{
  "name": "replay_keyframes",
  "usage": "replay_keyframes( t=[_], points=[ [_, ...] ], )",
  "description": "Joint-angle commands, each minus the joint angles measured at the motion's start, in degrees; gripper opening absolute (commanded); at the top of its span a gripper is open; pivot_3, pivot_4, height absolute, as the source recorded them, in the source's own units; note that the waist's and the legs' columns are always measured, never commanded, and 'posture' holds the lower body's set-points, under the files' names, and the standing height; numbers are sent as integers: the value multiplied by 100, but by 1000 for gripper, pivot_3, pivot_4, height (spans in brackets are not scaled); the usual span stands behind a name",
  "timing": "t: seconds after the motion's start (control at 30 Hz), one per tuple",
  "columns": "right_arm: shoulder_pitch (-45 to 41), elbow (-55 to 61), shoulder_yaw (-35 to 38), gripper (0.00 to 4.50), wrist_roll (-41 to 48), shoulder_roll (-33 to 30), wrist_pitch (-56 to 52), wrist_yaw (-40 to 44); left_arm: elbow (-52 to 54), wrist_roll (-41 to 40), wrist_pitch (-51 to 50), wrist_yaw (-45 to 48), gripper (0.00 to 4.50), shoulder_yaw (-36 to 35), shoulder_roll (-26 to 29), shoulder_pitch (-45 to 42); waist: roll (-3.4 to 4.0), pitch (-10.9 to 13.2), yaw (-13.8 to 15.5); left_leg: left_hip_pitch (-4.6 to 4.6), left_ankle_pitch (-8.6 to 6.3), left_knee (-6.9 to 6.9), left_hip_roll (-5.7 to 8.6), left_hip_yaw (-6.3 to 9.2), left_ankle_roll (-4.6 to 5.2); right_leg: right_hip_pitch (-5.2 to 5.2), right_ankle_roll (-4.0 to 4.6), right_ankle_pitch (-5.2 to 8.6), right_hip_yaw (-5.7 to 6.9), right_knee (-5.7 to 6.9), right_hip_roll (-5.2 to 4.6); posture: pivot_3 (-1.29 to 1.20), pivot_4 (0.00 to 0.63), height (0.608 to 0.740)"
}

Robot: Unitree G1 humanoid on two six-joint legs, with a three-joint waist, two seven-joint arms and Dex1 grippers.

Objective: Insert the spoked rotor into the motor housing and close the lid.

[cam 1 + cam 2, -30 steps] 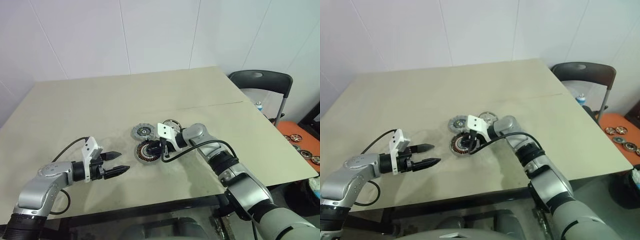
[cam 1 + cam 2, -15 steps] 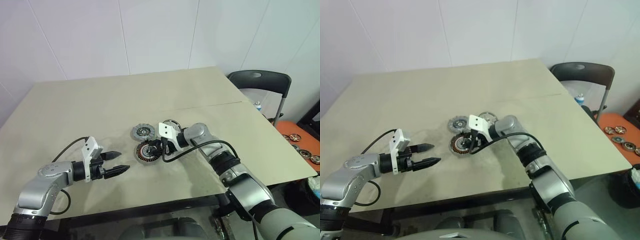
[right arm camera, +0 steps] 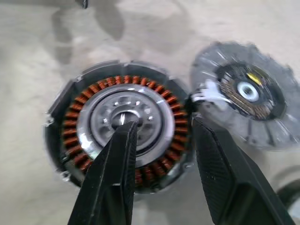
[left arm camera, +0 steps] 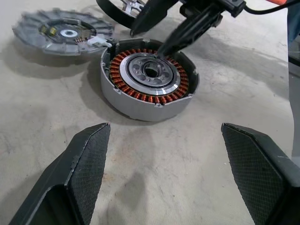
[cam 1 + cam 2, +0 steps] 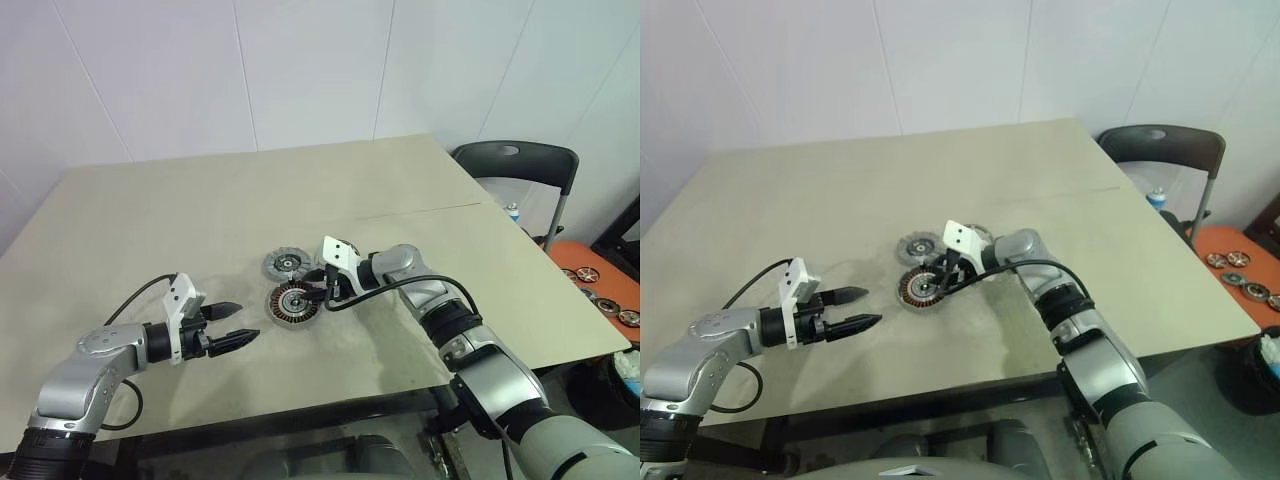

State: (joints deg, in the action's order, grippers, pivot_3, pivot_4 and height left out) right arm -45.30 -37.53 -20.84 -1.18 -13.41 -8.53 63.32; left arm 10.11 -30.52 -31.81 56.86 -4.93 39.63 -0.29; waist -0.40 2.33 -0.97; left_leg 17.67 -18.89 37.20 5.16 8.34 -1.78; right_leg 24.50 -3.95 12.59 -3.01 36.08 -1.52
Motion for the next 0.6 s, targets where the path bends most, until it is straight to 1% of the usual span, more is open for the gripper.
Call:
replay_keyframes(
  t=[0.03, 0.23, 0.6],
  points=[
    [-28, 223, 74, 1938, 23, 119, 46, -107, 96, -57, 66, -26, 4030, -130, -4, -21, 0, 0, -1, 0, 0, -2, 0, -1, 0, 1, 0, 0, -1, -1, 0, 0, 0, 740],
    [140, 413, 52, 1938, 1, 131, -16, -176, 102, -68, 52, -26, 4030, -174, 10, 16, 0, 0, 4, 1, -1, -3, 0, -5, 2, 1, 0, 0, -3, -4, -1, 0, 0, 740],
    [94, 326, 32, 1938, -55, 294, 42, -470, 41, -70, 40, -80, 4030, -178, -22, -67, 0, 0, -6, -2, -1, -4, 0, -7, 1, 1, 0, 0, -4, -2, 0, 0, 0, 740]
  ],
)
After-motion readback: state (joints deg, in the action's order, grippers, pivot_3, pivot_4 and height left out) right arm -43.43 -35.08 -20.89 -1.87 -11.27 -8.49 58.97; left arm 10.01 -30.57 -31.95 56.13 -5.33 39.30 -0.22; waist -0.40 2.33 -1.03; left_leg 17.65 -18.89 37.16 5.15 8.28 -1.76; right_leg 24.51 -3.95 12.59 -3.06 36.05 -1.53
